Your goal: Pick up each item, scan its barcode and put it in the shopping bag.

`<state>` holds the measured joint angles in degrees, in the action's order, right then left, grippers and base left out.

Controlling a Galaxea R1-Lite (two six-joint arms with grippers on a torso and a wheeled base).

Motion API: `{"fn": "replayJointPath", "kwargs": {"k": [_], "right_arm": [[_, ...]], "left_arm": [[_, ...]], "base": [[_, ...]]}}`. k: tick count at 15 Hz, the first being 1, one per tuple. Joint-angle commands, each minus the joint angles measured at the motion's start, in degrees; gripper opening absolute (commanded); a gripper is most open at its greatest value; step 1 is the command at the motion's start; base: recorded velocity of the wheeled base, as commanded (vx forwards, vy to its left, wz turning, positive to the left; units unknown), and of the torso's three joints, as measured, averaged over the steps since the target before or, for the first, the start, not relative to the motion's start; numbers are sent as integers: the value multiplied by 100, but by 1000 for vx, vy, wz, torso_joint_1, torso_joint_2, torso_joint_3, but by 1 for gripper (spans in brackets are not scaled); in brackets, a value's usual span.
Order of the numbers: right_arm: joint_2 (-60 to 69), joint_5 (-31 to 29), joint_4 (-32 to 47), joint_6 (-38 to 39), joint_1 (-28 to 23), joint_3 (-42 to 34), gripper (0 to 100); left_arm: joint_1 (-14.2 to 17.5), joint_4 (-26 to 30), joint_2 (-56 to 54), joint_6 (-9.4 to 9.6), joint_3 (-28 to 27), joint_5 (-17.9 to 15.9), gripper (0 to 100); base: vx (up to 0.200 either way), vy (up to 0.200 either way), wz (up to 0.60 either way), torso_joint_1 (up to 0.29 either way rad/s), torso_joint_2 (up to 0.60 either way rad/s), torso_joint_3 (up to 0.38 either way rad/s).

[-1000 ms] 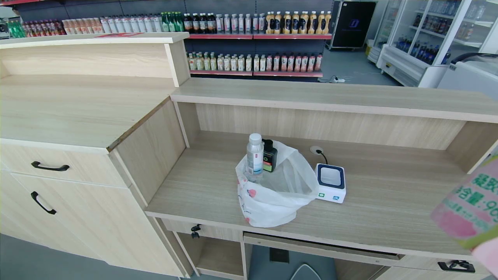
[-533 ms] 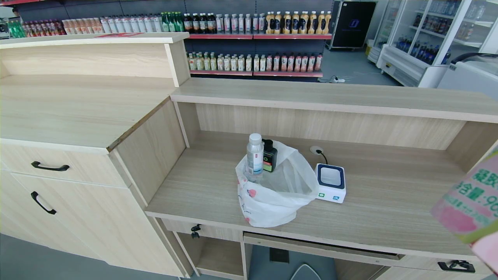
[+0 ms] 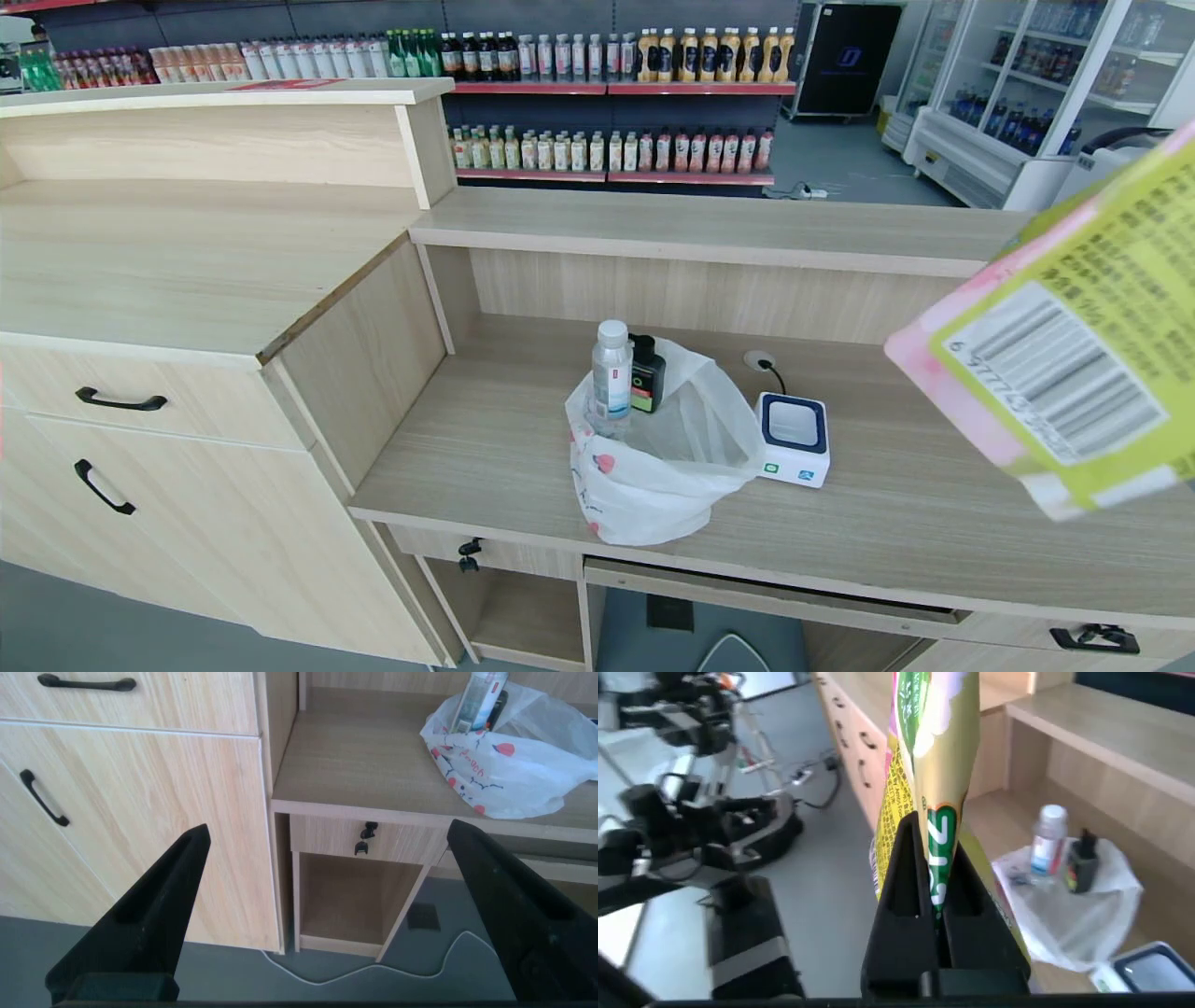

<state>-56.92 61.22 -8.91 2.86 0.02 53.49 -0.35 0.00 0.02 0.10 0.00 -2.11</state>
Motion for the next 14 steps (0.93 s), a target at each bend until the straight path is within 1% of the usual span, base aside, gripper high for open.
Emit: {"fn": "replayJointPath", "kwargs": {"k": [1, 2, 3, 4, 5, 6, 8, 10, 11, 13, 14], "right_arm": [[-584, -550, -14, -972, -785, -480, 0], [-733, -690, -49, -1491, -1136, -577, 0], [-970, -875, -269, -2343, -1734, -814, 0], [-1111, -928, -585, -2923, -2296, -1122, 0], [-1252, -928, -893, -3248, -2683, -1394, 0], [-1383, -928, -1148, -3354, -3017, -1570, 0], [-1665, -928, -1385, -3389, -3386, -1623, 0], [-1946, -937, -1886, -3433, -3500, -1588, 0], [-2166, -937, -2255, -3635, -3597, -1614, 0], [-2482, -928, -2378, -4198, -3624, -1508, 0], [-2579, -910, -2378, -4277, -3615, -1403, 0]], "left_arm": [[0, 0, 6, -1, 0, 0, 100], [0, 0, 6, -1, 0, 0, 100], [0, 0, 6, -1, 0, 0, 100], [0, 0, 6, -1, 0, 0, 100], [0, 0, 6, -1, 0, 0, 100], [0, 0, 6, -1, 0, 0, 100], [0, 0, 6, -1, 0, 0, 100], [0, 0, 6, -1, 0, 0, 100], [0, 0, 6, -1, 0, 0, 100], [0, 0, 6, -1, 0, 0, 100], [0, 0, 6, -1, 0, 0, 100]], "base": [[0, 0, 0, 0, 0, 0], [0, 0, 0, 0, 0, 0], [0, 0, 0, 0, 0, 0], [0, 0, 0, 0, 0, 0], [0, 0, 0, 0, 0, 0], [0, 0, 0, 0, 0, 0], [0, 0, 0, 0, 0, 0], [0, 0, 0, 0, 0, 0], [0, 0, 0, 0, 0, 0], [0, 0, 0, 0, 0, 0], [0, 0, 0, 0, 0, 0]]}}
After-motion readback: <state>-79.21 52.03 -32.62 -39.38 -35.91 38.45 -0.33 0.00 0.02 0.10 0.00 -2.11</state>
